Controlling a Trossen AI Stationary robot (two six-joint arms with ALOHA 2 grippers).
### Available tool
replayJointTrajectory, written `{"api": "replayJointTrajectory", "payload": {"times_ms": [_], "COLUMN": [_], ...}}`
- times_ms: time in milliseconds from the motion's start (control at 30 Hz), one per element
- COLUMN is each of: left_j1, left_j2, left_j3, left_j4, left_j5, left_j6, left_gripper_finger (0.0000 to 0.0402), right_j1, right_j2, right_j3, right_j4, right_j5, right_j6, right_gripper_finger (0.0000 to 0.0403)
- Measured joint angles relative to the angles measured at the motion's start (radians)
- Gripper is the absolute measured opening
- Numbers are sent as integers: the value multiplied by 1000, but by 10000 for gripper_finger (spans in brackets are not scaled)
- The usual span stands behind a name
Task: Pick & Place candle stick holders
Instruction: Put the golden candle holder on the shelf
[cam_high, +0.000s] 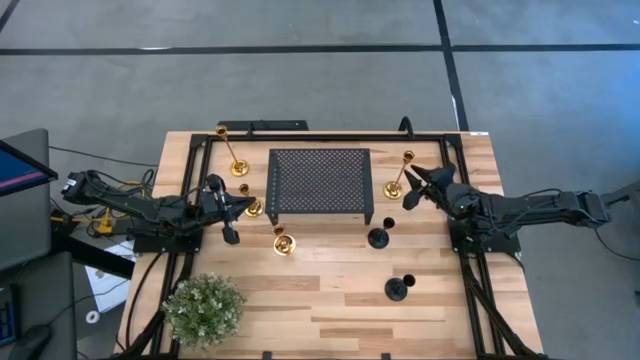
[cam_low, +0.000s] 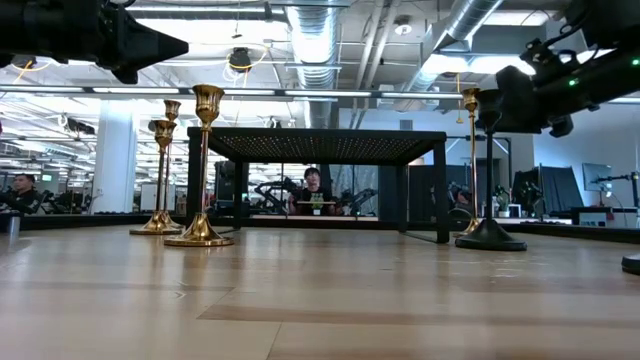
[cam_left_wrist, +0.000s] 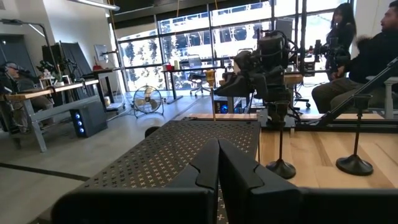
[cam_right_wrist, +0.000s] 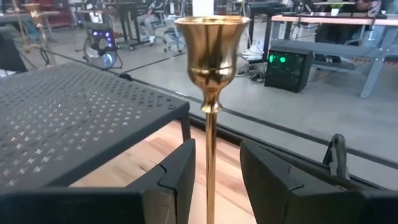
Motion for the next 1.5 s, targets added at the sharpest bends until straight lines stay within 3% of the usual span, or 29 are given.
{"api": "replayJointTrajectory", "payload": {"times_ms": [167,733,867,1100,1333,1500], "left_j1": [0,0,0,0,0,0], "left_j2": [0,0,0,0,0,0], "left_j3": [0,0,0,0,0,0], "left_j4": [0,0,0,0,0,0], "left_j5": [0,0,0,0,0,0], "left_j6": [0,0,0,0,0,0], "left_gripper_finger": [8,8,8,8,8,8], "right_j1": [-24,-124,-140,-144,-140,-140], "right_j2": [46,215,232,232,231,230], "right_j3": [0,0,0,0,15,116], "right_j4": [31,185,209,208,198,140], "right_j5": [-53,-52,-51,-54,-91,-132], "right_j6": [20,22,22,20,10,-77], "right_gripper_finger": [118,116,95,15,9,8]}}
